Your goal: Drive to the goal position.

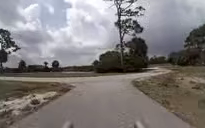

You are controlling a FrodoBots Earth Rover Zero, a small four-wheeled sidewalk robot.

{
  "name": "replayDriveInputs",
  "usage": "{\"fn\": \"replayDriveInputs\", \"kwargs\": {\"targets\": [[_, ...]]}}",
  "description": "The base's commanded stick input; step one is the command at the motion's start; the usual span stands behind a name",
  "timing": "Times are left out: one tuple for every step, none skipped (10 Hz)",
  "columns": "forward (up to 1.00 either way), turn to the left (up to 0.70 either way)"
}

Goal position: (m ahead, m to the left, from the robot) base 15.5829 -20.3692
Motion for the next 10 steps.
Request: {"fn": "replayDriveInputs", "kwargs": {"targets": [[0.85,0.0],[0.85,0.0],[0.85,0.0],[0.85,0.0],[0.85,0.0],[0.85,0.0],[0.85,0.0],[0.85,0.0],[0.85,0.0],[0.85,0.0]]}}
